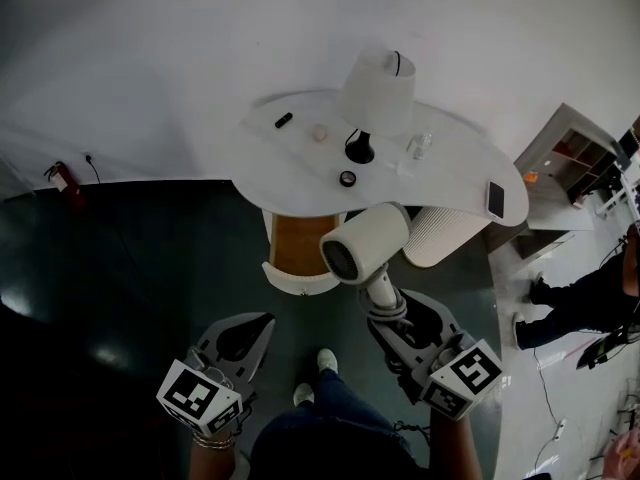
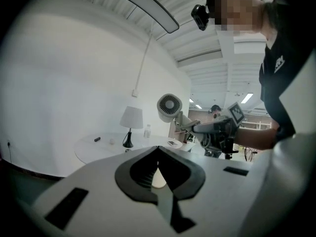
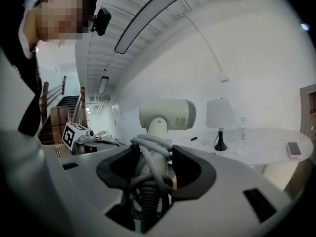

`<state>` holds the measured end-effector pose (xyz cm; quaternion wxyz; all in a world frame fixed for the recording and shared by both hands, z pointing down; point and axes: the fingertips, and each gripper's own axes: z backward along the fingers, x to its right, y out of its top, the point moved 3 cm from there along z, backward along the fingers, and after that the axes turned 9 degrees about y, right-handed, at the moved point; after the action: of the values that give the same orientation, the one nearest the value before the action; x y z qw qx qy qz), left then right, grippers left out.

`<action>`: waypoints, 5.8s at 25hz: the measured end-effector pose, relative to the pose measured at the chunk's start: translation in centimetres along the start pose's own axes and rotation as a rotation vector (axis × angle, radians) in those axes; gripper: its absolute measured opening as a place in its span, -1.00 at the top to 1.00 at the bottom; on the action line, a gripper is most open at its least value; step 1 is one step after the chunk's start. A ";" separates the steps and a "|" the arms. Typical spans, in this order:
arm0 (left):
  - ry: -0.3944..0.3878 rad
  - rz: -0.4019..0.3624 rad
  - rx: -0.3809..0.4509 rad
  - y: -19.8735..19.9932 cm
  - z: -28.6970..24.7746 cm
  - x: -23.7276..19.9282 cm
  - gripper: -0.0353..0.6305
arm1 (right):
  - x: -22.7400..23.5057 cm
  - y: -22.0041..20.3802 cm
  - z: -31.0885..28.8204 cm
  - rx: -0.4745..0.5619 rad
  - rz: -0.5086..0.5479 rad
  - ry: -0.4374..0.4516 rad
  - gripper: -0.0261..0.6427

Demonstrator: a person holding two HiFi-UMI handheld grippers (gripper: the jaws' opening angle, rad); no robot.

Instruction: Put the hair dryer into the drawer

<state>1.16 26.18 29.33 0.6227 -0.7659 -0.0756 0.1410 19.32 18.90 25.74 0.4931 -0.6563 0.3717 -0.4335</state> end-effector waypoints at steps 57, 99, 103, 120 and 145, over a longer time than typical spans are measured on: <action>0.360 0.098 -0.017 1.5 -8.8 -4.1 0.85 | 14.9 0.0 -4.6 -0.154 0.009 0.215 0.26; 0.051 -0.002 -0.109 4.4 -17.7 -12.2 0.85 | 16.1 -0.1 -12.5 -0.259 -0.024 0.090 0.26; 0.004 -0.016 -0.120 4.6 -18.7 -13.0 0.85 | 16.3 0.1 -13.5 -0.281 -0.033 0.069 0.26; -0.098 -0.019 -0.198 3.2 -20.6 -18.4 0.85 | 15.6 -2.1 -17.2 -0.388 -0.112 -0.023 0.26; -0.201 0.026 -0.280 -2.8 -21.0 -21.2 0.85 | 11.8 -8.6 -20.4 -0.613 -0.186 -0.031 0.27</action>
<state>-12.24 1.05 38.46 0.4972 -0.8282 -0.1466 0.2130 4.84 3.50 39.30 0.2363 -0.8121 0.4158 -0.3344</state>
